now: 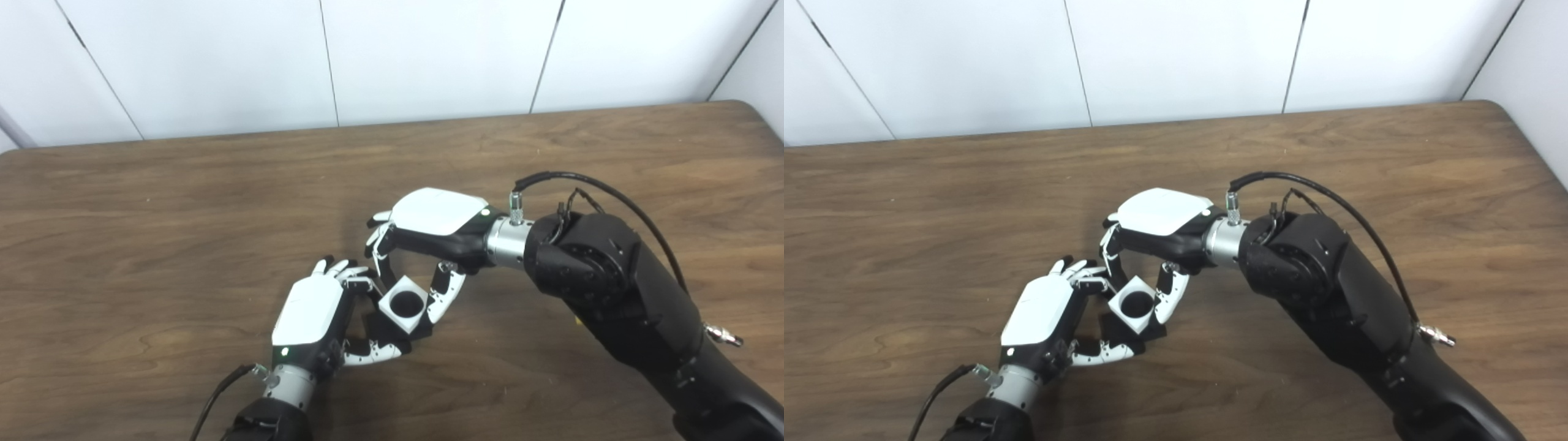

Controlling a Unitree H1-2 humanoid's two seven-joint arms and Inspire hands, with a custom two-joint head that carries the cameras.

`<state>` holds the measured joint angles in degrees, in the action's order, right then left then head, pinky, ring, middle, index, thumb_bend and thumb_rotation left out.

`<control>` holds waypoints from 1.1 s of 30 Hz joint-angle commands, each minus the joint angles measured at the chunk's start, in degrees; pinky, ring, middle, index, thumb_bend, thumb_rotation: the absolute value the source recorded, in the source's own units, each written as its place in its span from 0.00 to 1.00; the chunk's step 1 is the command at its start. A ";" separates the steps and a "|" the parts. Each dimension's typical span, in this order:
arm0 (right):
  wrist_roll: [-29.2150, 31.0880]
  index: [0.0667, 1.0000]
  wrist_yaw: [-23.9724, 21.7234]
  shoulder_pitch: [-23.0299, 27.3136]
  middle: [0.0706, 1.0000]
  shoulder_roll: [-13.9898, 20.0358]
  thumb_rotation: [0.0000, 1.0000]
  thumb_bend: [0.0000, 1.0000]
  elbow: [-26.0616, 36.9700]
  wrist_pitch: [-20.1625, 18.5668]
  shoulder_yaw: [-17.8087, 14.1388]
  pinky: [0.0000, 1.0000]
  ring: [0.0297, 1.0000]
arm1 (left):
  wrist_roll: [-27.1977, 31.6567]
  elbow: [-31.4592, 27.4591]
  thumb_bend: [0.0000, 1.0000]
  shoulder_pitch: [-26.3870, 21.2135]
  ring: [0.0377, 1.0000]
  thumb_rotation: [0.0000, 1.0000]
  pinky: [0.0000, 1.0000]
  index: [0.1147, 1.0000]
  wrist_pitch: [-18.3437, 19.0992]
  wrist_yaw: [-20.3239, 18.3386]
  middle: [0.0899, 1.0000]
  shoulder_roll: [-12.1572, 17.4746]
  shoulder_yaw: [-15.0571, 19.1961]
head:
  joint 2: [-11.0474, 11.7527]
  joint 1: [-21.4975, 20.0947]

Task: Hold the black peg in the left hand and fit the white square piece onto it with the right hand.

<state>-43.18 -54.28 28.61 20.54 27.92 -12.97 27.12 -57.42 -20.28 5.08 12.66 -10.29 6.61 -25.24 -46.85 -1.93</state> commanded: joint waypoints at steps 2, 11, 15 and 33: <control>0.11 0.45 1.43 1.40 0.79 0.58 0.13 0.52 0.40 1.17 -1.00 0.84 0.94 | 0.15 -0.08 0.52 0.42 0.90 0.05 1.00 0.42 -0.38 -1.28 0.77 -0.12 -0.55 | -0.07 -0.15; 0.08 0.45 1.39 1.23 0.79 0.74 0.13 0.52 0.69 1.15 -1.05 0.84 0.93 | 0.55 -0.02 0.52 0.42 0.90 0.05 1.00 0.42 -0.51 -1.11 0.77 0.02 -0.42 | -0.11 -0.19; -0.03 0.45 1.48 1.00 0.79 0.54 0.13 0.52 0.79 0.91 -1.10 0.83 0.93 | 0.33 -0.14 0.52 0.39 0.90 0.05 1.00 0.42 -0.35 -1.35 0.77 0.10 -0.47 | -0.11 -0.19; -0.44 0.56 4.18 0.25 0.78 0.77 0.26 0.99 -0.88 3.29 -1.59 0.80 0.91 | 0.08 0.52 0.52 0.03 0.90 0.05 1.00 0.42 -0.48 -0.88 0.77 -0.12 -0.58 | 0.31 -0.36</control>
<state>-43.49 -51.92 27.69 20.82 26.72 -10.84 26.62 -57.06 -20.24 5.05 12.60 -10.14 6.62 -25.22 -46.49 -2.29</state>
